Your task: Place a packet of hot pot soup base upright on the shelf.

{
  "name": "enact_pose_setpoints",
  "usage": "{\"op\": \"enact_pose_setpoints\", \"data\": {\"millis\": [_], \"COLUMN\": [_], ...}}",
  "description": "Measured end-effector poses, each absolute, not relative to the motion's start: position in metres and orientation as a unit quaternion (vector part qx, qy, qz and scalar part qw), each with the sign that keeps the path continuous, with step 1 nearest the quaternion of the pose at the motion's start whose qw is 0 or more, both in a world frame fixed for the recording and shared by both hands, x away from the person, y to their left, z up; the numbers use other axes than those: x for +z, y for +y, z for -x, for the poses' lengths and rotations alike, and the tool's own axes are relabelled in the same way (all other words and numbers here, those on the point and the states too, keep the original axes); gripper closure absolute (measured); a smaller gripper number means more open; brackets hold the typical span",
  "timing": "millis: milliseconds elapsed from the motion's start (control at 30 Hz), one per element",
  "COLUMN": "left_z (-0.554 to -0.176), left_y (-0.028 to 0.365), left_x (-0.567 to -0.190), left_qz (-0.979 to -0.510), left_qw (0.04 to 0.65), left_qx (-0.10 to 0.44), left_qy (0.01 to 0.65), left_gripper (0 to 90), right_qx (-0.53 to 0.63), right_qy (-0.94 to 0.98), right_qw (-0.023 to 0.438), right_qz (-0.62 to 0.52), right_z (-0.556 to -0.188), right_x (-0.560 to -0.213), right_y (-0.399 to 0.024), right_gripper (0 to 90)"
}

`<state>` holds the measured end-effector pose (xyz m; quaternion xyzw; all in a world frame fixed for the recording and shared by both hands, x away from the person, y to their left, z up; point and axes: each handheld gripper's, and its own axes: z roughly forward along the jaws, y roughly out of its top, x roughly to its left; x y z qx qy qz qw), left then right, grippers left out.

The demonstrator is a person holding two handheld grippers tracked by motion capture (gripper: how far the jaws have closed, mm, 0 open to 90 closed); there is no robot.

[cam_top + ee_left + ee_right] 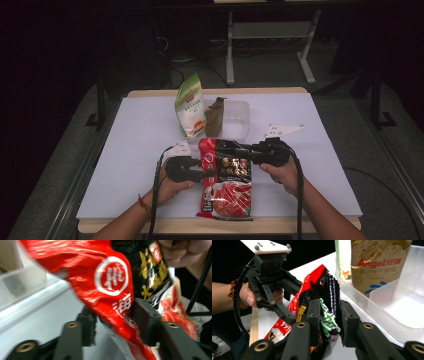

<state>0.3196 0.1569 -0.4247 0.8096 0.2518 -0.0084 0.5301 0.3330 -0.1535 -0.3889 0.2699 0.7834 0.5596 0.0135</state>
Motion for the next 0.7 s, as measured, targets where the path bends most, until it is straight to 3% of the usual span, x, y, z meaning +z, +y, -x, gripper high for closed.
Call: {"op": "enact_pose_setpoints", "data": {"millis": [200, 367, 500, 700], "left_z": [-0.321, -0.322, -0.324, -0.331], "left_y": [0.159, 0.16, 0.158, 0.145], "left_x": [-0.417, -0.413, -0.416, -0.42], "left_qz": [-0.799, -0.792, -0.788, -0.793], "left_qw": [0.555, 0.567, 0.57, 0.564], "left_qx": [-0.002, 0.007, 0.008, -0.016], "left_qy": [0.232, 0.227, 0.233, 0.231], "left_gripper": [71.2, 74.6, 69.7, 48.8], "right_qx": [0.573, 0.579, 0.58, 0.585], "right_qy": [0.774, 0.772, 0.775, 0.776], "right_qw": [0.009, 0.015, 0.027, 0.034], "right_qz": [-0.269, -0.263, -0.249, -0.232], "right_z": [-0.334, -0.333, -0.33, -0.327], "right_x": [-0.386, -0.383, -0.381, -0.379], "right_y": [-0.16, -0.162, -0.162, -0.158], "right_gripper": [69.8, 67.8, 72.0, 75.8]}}
